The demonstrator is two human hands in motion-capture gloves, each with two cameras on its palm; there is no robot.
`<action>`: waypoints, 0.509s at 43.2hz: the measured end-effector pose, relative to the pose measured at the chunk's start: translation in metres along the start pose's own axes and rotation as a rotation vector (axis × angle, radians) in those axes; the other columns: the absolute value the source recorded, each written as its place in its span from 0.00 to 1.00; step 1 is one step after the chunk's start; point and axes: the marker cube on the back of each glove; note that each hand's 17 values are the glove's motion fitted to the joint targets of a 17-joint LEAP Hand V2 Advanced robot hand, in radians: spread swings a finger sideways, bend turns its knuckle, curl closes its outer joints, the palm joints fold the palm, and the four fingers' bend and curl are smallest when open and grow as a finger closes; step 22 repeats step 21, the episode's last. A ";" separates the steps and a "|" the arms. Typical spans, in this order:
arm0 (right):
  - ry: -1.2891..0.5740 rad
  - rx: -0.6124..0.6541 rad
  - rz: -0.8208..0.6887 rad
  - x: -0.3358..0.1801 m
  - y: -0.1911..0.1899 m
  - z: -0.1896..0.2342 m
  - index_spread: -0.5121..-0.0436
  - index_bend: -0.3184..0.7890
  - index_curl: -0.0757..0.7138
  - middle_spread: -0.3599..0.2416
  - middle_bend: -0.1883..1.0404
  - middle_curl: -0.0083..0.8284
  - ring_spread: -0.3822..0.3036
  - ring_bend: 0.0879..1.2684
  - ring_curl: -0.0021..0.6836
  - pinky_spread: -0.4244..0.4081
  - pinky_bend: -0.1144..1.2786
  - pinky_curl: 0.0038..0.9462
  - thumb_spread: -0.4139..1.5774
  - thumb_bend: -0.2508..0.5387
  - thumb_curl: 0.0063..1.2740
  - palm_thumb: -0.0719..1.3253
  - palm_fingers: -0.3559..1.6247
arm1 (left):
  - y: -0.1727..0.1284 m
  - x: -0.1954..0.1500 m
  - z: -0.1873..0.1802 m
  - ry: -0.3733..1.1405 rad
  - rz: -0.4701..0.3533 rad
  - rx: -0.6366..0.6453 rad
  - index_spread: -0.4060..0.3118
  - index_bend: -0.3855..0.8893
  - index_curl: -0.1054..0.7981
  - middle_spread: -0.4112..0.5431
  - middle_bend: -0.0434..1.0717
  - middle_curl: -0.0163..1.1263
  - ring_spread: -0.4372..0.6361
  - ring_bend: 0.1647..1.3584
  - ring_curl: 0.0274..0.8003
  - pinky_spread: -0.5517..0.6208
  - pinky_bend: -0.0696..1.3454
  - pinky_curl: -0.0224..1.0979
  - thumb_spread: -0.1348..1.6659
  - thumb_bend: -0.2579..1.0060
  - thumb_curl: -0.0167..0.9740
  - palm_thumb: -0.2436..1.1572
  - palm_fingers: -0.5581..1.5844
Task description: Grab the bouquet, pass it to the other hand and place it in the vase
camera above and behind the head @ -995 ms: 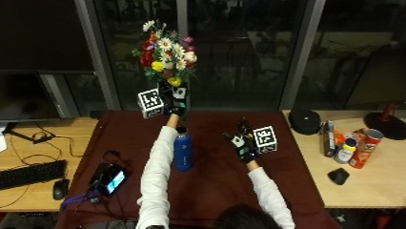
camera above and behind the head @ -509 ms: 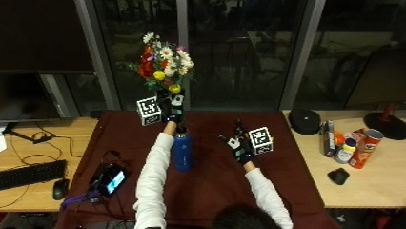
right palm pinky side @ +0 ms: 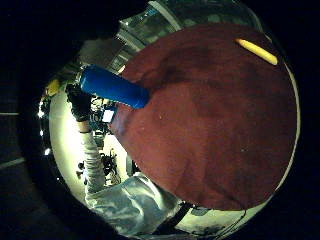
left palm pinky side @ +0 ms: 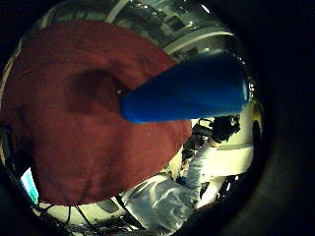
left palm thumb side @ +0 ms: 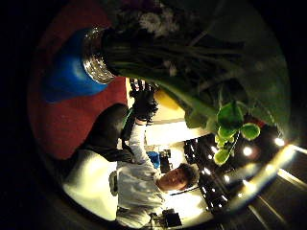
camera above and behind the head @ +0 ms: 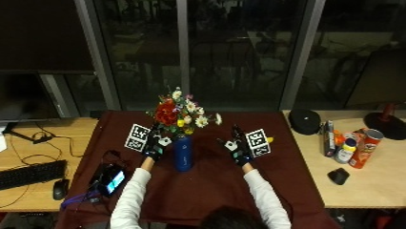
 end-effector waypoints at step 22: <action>0.014 0.010 -0.006 0.003 -0.002 0.010 0.31 0.40 0.29 0.68 0.30 0.34 0.77 0.35 0.41 0.85 0.54 0.36 0.72 0.29 0.29 0.48 0.16 | 0.007 0.008 -0.002 -0.024 0.004 0.066 0.63 0.36 0.22 0.77 0.23 0.27 0.83 0.33 0.35 0.88 0.30 0.28 0.58 0.21 0.53 0.68 0.22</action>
